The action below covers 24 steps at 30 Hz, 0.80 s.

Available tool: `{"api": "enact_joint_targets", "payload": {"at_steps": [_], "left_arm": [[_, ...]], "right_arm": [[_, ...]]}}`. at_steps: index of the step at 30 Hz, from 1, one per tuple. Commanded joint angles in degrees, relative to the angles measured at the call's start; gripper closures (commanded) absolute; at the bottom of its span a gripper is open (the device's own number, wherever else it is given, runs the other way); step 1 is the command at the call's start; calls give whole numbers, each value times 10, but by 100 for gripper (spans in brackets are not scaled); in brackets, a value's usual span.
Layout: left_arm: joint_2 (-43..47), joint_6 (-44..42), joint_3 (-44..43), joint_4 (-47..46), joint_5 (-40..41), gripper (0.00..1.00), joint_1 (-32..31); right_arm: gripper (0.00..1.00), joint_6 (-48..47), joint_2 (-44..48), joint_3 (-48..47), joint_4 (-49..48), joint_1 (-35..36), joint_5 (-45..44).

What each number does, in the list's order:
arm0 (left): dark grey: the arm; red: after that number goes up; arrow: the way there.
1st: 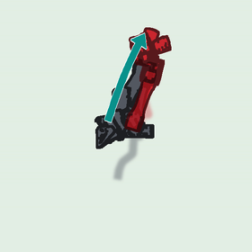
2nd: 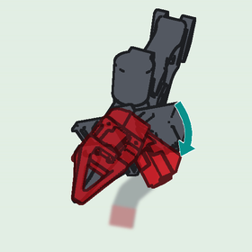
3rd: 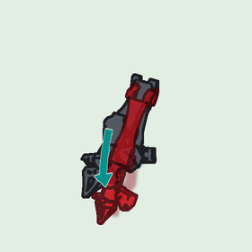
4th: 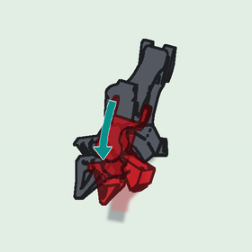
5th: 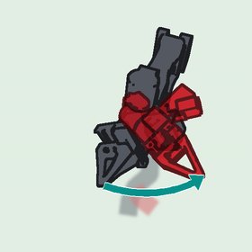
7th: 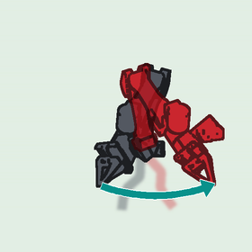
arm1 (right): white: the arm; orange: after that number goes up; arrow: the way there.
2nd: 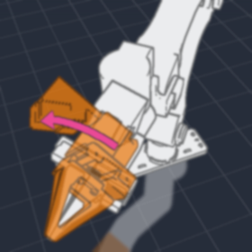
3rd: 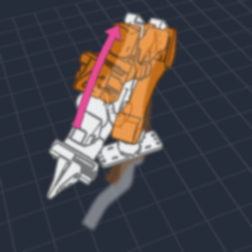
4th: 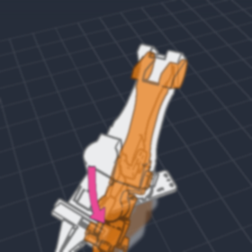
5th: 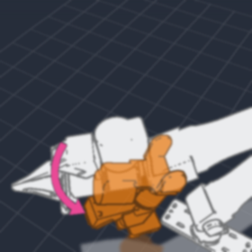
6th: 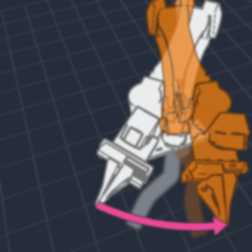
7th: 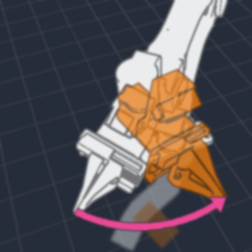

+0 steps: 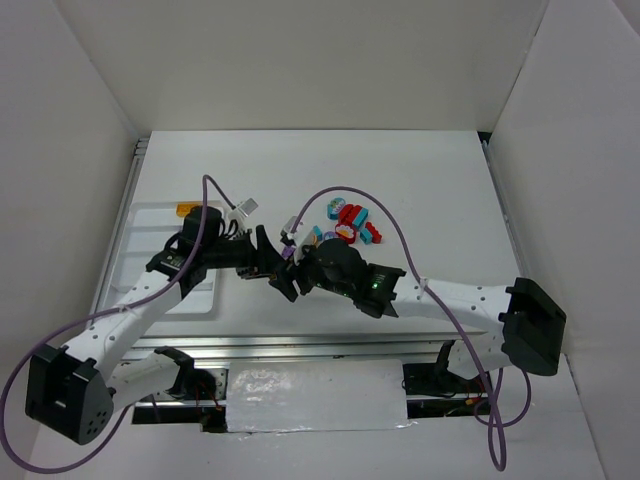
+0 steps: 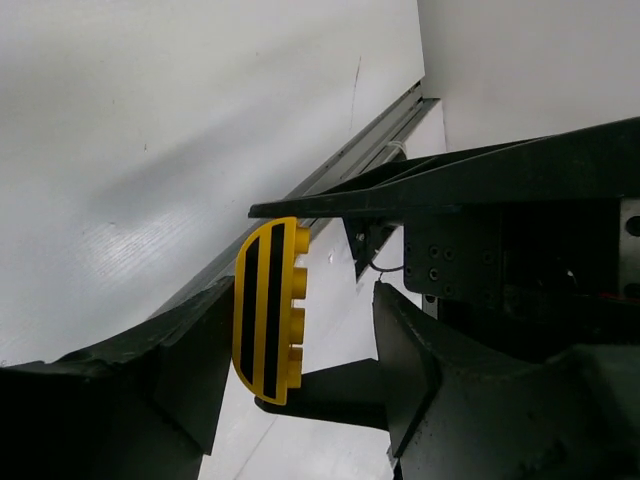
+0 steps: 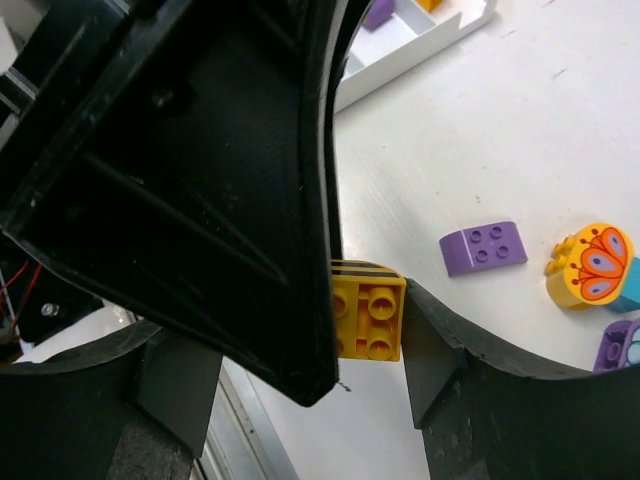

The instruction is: Sort the legos into containers by color

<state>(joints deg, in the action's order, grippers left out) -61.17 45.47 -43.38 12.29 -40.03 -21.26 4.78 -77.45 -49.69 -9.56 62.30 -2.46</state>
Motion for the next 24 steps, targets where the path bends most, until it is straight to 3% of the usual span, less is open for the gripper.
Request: {"api": "enact_joint_targets", "payload": {"at_steps": [1,3,4,7,10,11,12,14,18,19,22,24], "left_arm": [[-3,6,7,-31,-14,34,-6],[-3,6,8,-37,-24,43,-9],[-4,3,7,-39,-24,64,-10],[-10,-7,0,-49,-40,99,-11],[-8,-15,-10,-47,-22,100,-11],[-6,-20,-24,-33,-8,100,-9],[-5,-26,-31,-25,27,100,-8],[-8,-35,-63,6,78,100,-1],[-25,-33,-142,142,292,100,57],[-33,-24,-170,160,394,100,69],[-63,24,-205,194,554,100,120],[-101,60,-223,198,594,100,161]], "right_arm": [[80,-7,24,-15,-38,5,-39],[80,-8,21,-16,-41,7,-48],[80,-8,19,-17,-41,5,-55],[80,-10,13,-22,-42,6,-55],[79,-8,11,-18,-48,5,-57],[72,-8,11,-16,-57,5,-56],[57,-2,13,-6,-63,5,-58],[1,7,17,6,-77,3,-74],[0,55,33,26,-63,-35,-80],[0,63,37,30,-57,-42,-80],[0,93,61,45,-46,-68,-76],[0,102,72,46,-39,-74,-79]]}}
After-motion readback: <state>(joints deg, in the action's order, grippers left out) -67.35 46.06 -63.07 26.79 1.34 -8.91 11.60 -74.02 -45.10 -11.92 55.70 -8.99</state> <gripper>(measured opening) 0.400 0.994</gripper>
